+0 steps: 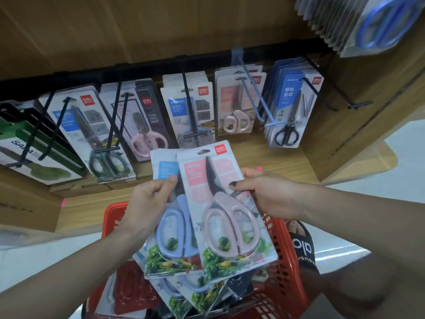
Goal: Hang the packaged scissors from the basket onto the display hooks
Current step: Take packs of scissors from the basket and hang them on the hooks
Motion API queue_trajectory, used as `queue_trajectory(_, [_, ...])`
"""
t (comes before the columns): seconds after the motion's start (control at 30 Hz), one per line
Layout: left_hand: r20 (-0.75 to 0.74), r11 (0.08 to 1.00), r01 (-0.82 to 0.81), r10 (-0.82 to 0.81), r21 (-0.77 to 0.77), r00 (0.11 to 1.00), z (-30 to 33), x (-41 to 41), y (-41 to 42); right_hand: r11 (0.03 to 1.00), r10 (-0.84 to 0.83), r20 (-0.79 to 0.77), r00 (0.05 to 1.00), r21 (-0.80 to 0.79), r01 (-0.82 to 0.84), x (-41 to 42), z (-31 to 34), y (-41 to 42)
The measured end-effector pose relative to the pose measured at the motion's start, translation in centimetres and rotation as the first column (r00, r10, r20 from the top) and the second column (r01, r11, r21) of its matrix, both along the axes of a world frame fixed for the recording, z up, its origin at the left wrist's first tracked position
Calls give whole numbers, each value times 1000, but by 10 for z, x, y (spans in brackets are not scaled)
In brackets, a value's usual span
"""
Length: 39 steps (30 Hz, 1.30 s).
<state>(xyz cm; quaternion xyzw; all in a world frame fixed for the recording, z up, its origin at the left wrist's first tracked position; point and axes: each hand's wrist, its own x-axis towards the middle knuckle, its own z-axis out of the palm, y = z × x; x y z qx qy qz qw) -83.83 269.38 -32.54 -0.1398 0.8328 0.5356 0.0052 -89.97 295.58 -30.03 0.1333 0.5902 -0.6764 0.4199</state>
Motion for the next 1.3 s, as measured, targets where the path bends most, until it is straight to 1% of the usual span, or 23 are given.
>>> queue_trajectory(0.07, [15,1000,-15,15,-5,1000,-3,-1,-2,999,-43,-12,999,-13,43,-3,0,20])
queue_trajectory(0.13, [16,999,-34,34,0,999,-3,-1,-4,999,-51,-54,997,8,52,-7,3,39])
queue_trajectory(0.23, [18,998,-53,54,-17,998,-2,0,-4,991,-22,-173,985,124,44,-10,1,60])
queue_trajectory(0.27, [18,998,-57,57,-27,998,-2,1,-4,988,-24,-191,981,143,52,-9,0,64])
queue_trajectory(0.37, [19,998,-54,55,-42,998,0,1,-2,992,-65,-169,983,94,82,-4,-3,70])
queue_trajectory(0.47, [21,999,-45,45,-9,999,0,0,-1,995,-97,-158,983,25,102,-1,-3,75])
queue_trajectory(0.53, [25,999,-37,37,-3,999,-1,0,0,990,-137,-165,977,15,141,-2,-1,79])
queue_trajectory(0.63, [31,1000,-25,25,-13,999,-4,-1,1,977,-198,-205,959,38,210,-7,2,80])
queue_trajectory(0.73, [40,1000,-8,8,-8,999,-5,0,2,965,-210,-255,944,99,242,-14,6,77])
queue_trajectory(0.87, [31,1000,23,-23,-17,999,-5,2,3,959,-225,-245,943,115,258,-20,11,72])
queue_trajectory(0.93, [31,999,28,-27,-18,999,-5,2,3,954,-220,-244,945,147,260,-25,10,69])
queue_trajectory(1.0, [37,1000,21,-21,-11,999,-4,2,4,937,-219,-287,933,204,283,-33,9,66])
queue_trajectory(1.17, [47,1000,16,-17,11,999,-2,2,6,892,-242,-424,873,256,372,-68,10,57])
queue_trajectory(1.23, [54,1000,19,-20,16,998,-1,2,5,865,-207,-490,847,313,392,-86,13,53])
queue_trajectory(1.3, [58,1000,19,-20,18,998,0,3,4,827,-125,-562,818,396,399,-105,15,50])
